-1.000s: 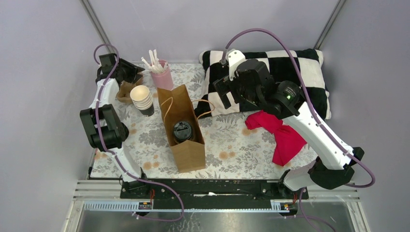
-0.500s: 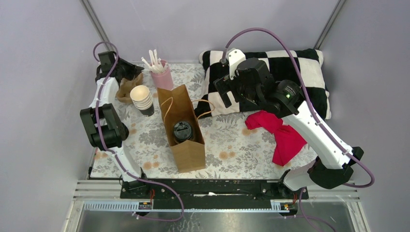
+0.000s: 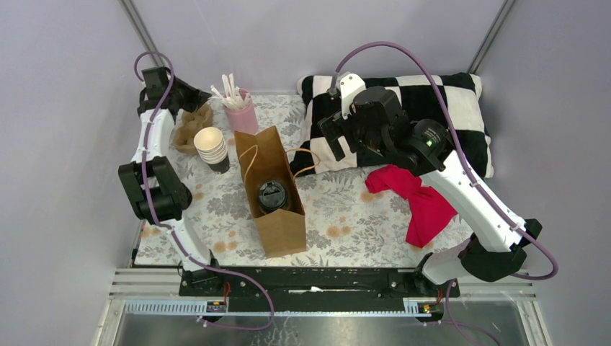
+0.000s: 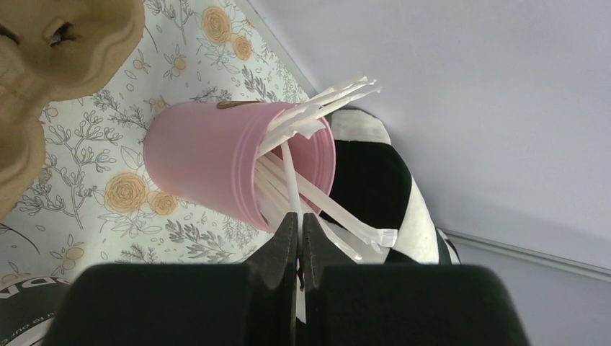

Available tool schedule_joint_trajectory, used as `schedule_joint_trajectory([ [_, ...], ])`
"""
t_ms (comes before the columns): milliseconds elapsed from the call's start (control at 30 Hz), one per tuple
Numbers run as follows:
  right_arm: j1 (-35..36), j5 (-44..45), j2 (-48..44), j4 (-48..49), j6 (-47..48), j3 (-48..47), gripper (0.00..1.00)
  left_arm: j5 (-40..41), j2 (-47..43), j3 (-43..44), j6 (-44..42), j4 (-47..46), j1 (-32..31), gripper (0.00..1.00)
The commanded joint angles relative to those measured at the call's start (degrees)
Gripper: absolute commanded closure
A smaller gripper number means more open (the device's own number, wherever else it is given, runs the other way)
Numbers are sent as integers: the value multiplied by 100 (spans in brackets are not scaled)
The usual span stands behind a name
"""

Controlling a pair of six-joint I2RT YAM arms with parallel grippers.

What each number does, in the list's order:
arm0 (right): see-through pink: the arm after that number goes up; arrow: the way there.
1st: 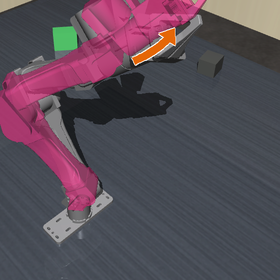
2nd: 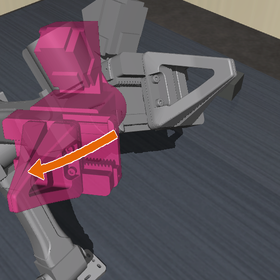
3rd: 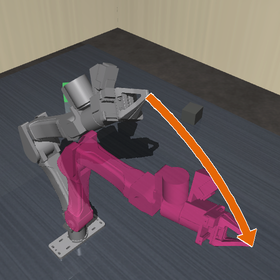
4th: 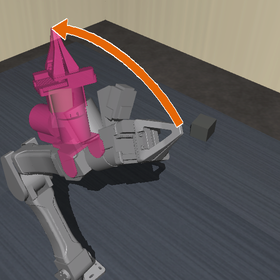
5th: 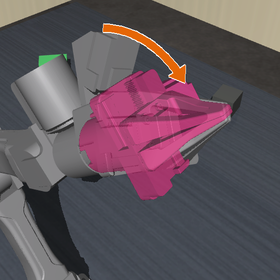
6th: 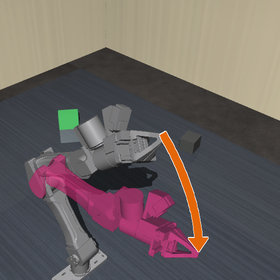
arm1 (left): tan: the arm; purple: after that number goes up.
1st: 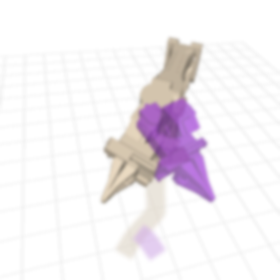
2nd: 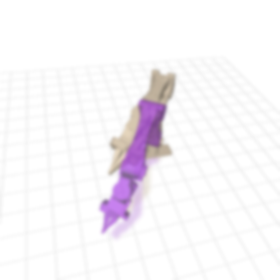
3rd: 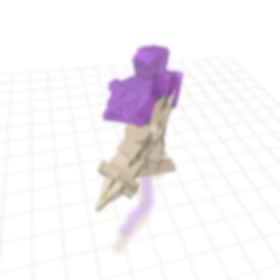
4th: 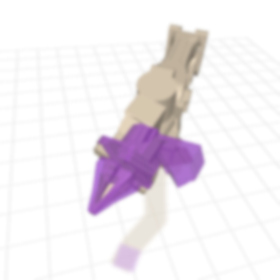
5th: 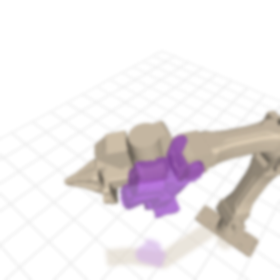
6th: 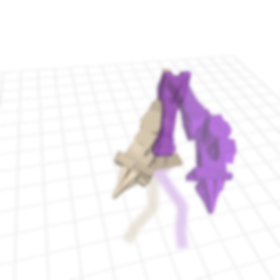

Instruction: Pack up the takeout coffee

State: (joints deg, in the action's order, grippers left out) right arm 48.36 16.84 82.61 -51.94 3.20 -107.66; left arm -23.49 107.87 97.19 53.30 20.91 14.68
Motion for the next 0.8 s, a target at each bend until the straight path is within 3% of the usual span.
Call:
schedule_joint_trajectory([
  [0, -50, -96, -51, 253, 60, -49, 0, 201, -275, 531, -356, 227, -23, 98],
  [467, -46, -256, 23, 278, 114, -130, 0, 308, -853, 997, -497, 744, -17, 100],
  [767, -50, -349, 18, 446, 75, -77, 0, 99, -1730, 1381, -520, 1109, -8, 100],
])
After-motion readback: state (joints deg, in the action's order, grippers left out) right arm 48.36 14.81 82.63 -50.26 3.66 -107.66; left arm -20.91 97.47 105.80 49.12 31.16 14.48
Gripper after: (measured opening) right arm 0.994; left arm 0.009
